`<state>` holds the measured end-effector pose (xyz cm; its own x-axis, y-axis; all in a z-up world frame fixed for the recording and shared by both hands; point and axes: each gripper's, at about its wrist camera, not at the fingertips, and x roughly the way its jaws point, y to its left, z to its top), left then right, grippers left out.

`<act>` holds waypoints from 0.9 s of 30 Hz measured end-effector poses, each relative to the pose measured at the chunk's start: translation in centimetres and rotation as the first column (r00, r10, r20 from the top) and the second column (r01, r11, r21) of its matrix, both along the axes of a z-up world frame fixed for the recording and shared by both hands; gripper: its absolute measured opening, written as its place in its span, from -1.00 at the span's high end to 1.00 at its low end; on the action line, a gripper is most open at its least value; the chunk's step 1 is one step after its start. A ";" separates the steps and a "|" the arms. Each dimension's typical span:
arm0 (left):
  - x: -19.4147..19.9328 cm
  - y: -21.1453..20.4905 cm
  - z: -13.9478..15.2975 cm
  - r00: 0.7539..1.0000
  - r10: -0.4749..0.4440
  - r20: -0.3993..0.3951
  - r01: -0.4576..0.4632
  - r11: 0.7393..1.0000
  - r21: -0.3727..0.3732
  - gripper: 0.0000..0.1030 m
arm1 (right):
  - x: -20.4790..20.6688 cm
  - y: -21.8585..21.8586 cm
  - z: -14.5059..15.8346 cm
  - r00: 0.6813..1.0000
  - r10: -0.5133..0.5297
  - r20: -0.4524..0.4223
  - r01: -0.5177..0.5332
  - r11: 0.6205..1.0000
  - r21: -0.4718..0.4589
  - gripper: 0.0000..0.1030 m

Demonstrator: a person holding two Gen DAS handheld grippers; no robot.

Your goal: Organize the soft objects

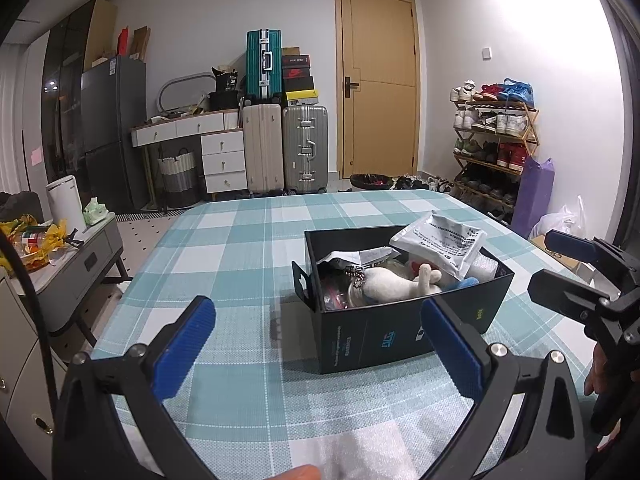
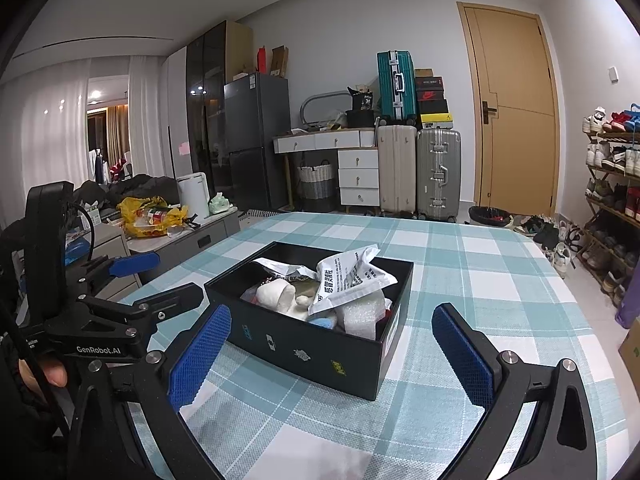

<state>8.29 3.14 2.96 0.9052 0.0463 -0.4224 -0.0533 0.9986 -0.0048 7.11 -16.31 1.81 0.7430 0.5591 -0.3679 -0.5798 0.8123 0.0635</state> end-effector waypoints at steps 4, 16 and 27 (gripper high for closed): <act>-0.1 -0.1 0.1 1.000 0.000 0.004 0.000 1.000 -0.001 -1.00 | 0.1 0.1 -0.2 1.000 0.002 0.001 -0.002 1.000 -0.001 -0.99; -0.1 -0.1 0.1 1.000 -0.004 0.008 0.004 1.000 0.000 -1.00 | 0.1 0.1 -0.2 1.000 0.005 -0.003 -0.005 1.000 -0.002 -0.99; -0.2 -0.1 0.4 1.000 -0.007 0.013 0.007 1.000 0.000 -1.00 | 0.3 -0.1 -0.4 1.000 0.005 -0.007 -0.005 1.000 -0.002 -0.99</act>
<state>8.14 3.06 3.34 0.9108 0.0399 -0.4109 -0.0460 0.9989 -0.0050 7.38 -16.43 1.38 0.7374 0.5622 -0.3744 -0.5837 0.8093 0.0655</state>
